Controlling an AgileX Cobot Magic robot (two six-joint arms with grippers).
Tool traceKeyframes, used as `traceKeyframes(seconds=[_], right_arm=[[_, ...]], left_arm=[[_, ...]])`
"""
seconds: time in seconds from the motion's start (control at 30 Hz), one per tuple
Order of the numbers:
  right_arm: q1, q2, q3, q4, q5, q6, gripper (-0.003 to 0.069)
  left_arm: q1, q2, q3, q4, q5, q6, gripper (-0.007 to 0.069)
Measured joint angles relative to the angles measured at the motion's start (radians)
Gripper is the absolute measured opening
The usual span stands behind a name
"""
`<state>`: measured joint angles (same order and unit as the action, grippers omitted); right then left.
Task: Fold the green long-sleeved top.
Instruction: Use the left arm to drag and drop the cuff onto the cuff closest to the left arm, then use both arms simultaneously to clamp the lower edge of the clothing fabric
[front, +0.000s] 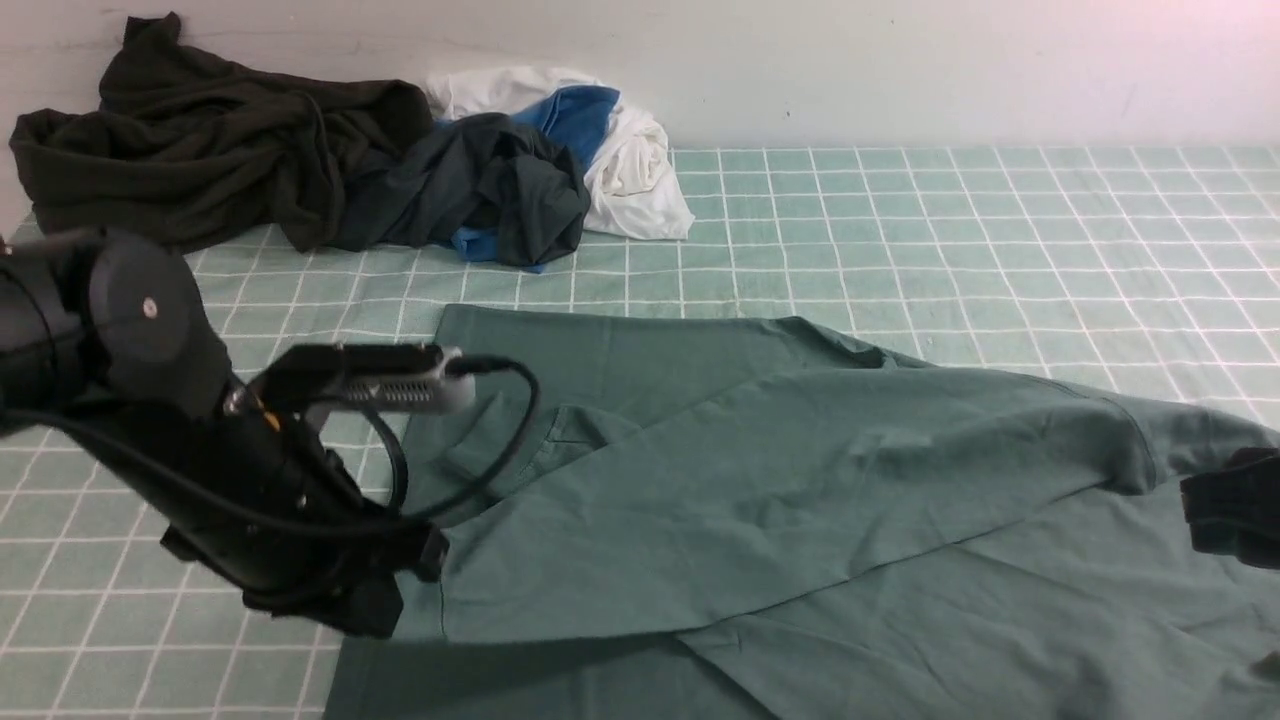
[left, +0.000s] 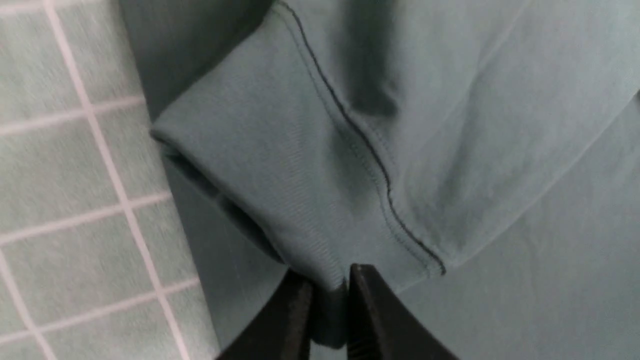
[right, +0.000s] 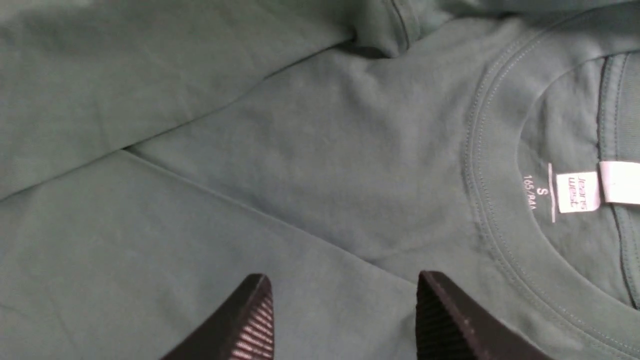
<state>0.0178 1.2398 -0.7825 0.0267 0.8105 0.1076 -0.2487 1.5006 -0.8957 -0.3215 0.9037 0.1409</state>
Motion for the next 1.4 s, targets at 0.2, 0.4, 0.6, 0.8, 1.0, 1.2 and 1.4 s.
traceKeyframes(seconds=[0.2, 0.4, 0.6, 0.8, 1.0, 1.2, 1.4], right_arm=[[0.061, -0.061, -0.010, 0.111, 0.139, -0.122, 0.0368], [0.293, -0.195, -0.078, 0.197, 0.380, -0.223, 0.0368], [0.466, -0.297, -0.084, 0.208, 0.432, -0.256, 0.0368], [0.491, -0.332, -0.084, 0.205, 0.437, -0.256, 0.0368], [0.491, -0.333, -0.084, 0.199, 0.438, -0.281, 0.0368], [0.491, -0.333, -0.084, 0.196, 0.439, -0.290, 0.0368], [0.491, -0.333, -0.084, 0.174, 0.439, -0.290, 0.0368]], left_arm=[[-0.019, -0.037, 0.025, 0.008, 0.050, 0.109, 0.0355], [-0.187, -0.189, 0.000, 0.070, 0.228, 0.264, 0.0418], [-0.399, -0.217, 0.137, 0.185, 0.248, 0.352, 0.0419], [-0.509, -0.184, 0.334, 0.206, 0.049, 0.392, 0.0419], [-0.581, -0.164, 0.407, 0.309, -0.100, 0.372, 0.0419], [-0.583, -0.164, 0.407, 0.417, -0.151, 0.273, 0.0419], [-0.583, -0.164, 0.407, 0.414, -0.125, 0.265, 0.0419]])
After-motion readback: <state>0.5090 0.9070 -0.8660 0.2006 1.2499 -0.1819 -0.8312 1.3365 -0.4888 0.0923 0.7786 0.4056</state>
